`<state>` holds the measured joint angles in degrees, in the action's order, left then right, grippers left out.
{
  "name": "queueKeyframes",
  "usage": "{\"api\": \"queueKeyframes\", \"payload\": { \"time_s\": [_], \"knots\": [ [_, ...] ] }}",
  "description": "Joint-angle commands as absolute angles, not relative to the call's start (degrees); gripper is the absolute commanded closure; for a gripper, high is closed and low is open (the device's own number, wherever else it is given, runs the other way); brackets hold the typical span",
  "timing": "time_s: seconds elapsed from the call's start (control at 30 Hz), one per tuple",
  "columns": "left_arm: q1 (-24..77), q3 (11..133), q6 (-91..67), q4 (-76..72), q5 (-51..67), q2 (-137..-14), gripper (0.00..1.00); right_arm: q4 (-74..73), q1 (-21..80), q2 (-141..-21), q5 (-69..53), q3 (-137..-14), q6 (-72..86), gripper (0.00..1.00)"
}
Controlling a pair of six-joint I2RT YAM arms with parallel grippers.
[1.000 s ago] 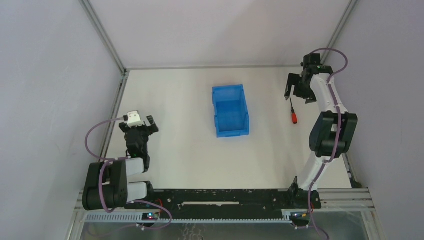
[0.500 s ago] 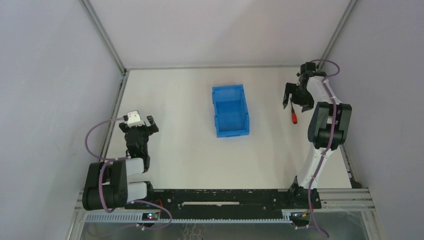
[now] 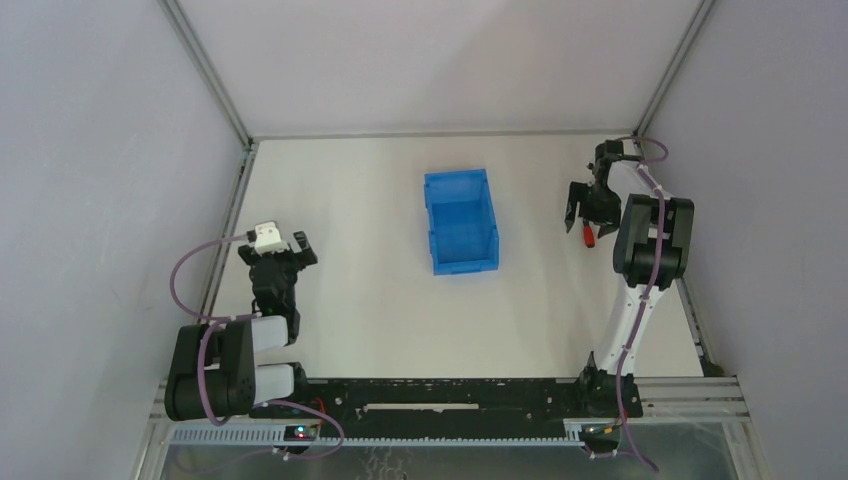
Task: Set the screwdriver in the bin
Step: Pick up the screwdriver from the center of the board.
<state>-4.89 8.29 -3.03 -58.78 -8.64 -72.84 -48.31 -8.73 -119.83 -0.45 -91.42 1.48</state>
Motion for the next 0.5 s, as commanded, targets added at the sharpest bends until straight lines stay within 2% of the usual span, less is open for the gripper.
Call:
{"api": "queueKeyframes", "payload": {
  "time_s": [0.0, 0.3, 0.4, 0.47],
  "knots": [
    [-4.4, 10.8, -2.2, -60.8, -8.9, -72.0, 0.0, -47.0, -9.4, -121.0, 0.0, -90.9, 0.4, 0.19],
    [-4.4, 10.7, -2.2, -60.8, -9.0, -72.0, 0.0, -46.0, -9.8, -122.4, 1.8, -89.8, 0.1, 0.31],
    [-4.4, 10.7, -2.2, -60.8, -8.9, -72.0, 0.0, -45.3, -9.8, -121.8, 1.9, -88.9, 0.1, 0.43],
    [-4.4, 10.7, -2.2, -60.8, -9.0, -72.0, 0.0, -45.1, -9.8, -121.6, 2.3, -88.6, 0.1, 0.55]
  ]
}}
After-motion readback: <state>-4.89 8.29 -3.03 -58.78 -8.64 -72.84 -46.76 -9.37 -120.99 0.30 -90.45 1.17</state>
